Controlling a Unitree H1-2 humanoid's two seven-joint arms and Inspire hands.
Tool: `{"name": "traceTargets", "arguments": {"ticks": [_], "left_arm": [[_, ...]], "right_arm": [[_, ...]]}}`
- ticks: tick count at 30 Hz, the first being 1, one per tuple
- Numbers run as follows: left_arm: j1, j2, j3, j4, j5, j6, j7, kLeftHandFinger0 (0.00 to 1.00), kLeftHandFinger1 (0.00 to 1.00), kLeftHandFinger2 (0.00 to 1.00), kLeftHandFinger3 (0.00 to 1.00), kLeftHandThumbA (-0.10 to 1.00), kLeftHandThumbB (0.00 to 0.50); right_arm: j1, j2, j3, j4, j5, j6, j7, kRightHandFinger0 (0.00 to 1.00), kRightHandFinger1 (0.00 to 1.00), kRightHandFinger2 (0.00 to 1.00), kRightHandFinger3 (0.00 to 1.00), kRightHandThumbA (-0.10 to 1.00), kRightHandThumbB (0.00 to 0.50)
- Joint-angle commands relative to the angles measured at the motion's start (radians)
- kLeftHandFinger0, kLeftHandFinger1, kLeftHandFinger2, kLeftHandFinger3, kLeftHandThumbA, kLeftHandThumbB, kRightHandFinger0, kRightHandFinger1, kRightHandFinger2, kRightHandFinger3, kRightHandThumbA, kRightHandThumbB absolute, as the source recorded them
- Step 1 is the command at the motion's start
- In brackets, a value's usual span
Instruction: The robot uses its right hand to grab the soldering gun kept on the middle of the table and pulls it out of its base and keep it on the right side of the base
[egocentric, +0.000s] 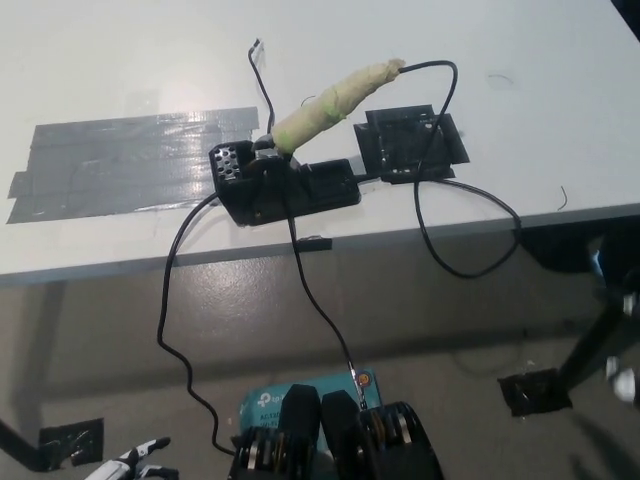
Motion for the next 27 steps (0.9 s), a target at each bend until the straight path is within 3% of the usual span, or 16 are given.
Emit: {"name": "traceTargets", "arguments": {"ticks": [1, 2, 3, 5, 6, 8, 12, 16, 17, 20, 25, 27], "left_arm": [[-0.012, 0.005, 0.005, -0.022, 0.016, 0.017, -0.02, 0.58, 0.72, 0.81, 0.97, 0.55, 0.263], [-0.012, 0.005, 0.004, -0.022, 0.02, 0.017, -0.019, 0.6, 0.73, 0.82, 0.98, 0.55, 0.263], [-0.01, 0.006, 0.003, -0.025, 0.023, 0.017, -0.018, 0.59, 0.72, 0.8, 0.98, 0.56, 0.27], [-0.002, 0.005, 0.006, -0.033, 0.021, 0.017, -0.016, 0.57, 0.71, 0.8, 0.98, 0.56, 0.274], [0.001, 0.004, 0.008, -0.034, 0.018, 0.017, -0.014, 0.58, 0.72, 0.8, 0.98, 0.56, 0.278], [0.003, 0.002, 0.012, -0.033, 0.017, 0.017, -0.011, 0.58, 0.71, 0.8, 0.97, 0.57, 0.276], [0.011, 0.008, 0.007, -0.032, 0.021, 0.017, -0.017, 0.56, 0.7, 0.78, 0.96, 0.57, 0.27], [0.017, 0.002, 0.005, -0.026, 0.019, 0.017, -0.013, 0.55, 0.71, 0.78, 0.94, 0.56, 0.27], [0.018, -0.003, 0.006, -0.024, 0.018, 0.017, -0.01, 0.55, 0.69, 0.77, 0.93, 0.54, 0.26], [0.022, -0.006, 0.01, -0.02, 0.017, 0.017, -0.006, 0.56, 0.7, 0.79, 0.93, 0.54, 0.261], [0.018, -0.002, 0.02, -0.012, 0.016, 0.017, -0.01, 0.61, 0.73, 0.83, 1.0, 0.55, 0.254], [0.019, -0.003, 0.02, -0.015, 0.014, 0.017, -0.012, 0.62, 0.74, 0.83, 0.99, 0.54, 0.263]], "right_arm": [[-0.189, -0.008, -0.03, -0.108, 0.01, 0.008, 0.001, 1.0, 1.0, 1.0, 1.0, 0.28, 0.138], [-0.256, -0.021, -0.001, -0.128, -0.049, 0.035, 0.009, 1.0, 1.0, 1.0, 1.0, 0.41, 0.149], [-0.373, -0.012, 0.028, -0.139, -0.071, 0.071, 0.025, 1.0, 1.0, 1.0, 1.0, 0.41, 0.174], [-0.45, -0.007, 0.062, -0.132, -0.11, 0.075, 0.034, 1.0, 1.0, 1.0, 1.0, 0.39, 0.176], [-0.568, -0.001, 0.126, -0.096, -0.2, 0.045, 0.052, 1.0, 1.0, 1.0, 1.0, 0.37, 0.187], [-0.652, 0.038, 0.158, -0.043, -0.227, -0.003, 0.033, 1.0, 1.0, 1.0, 1.0, 0.34, 0.199], [-0.795, 0.118, 0.227, 0.105, -0.289, -0.193, -0.032, 1.0, 1.0, 1.0, 1.0, 0.27, 0.168], [-0.936, 0.163, 0.335, 0.249, -0.359, -0.211, 0.006, 1.0, 1.0, 1.0, 1.0, 0.33, 0.22], [-0.981, 0.179, 0.368, 0.32, -0.382, -0.246, -0.002, 1.0, 1.0, 1.0, 1.0, 0.32, 0.252], [-1.062, 0.21, 0.432, 0.434, -0.422, -0.247, 0.002, 1.0, 1.0, 1.0, 1.0, 0.37, 0.263], [-1.175, 0.251, 0.517, 0.613, -0.48, -0.264, -0.003, 1.0, 1.0, 1.0, 1.0, 0.39, 0.237], [-1.217, 0.271, 0.564, 0.705, -0.516, -0.305, -0.018, 1.0, 1.0, 1.0, 1.0, 0.35, 0.267]]}}
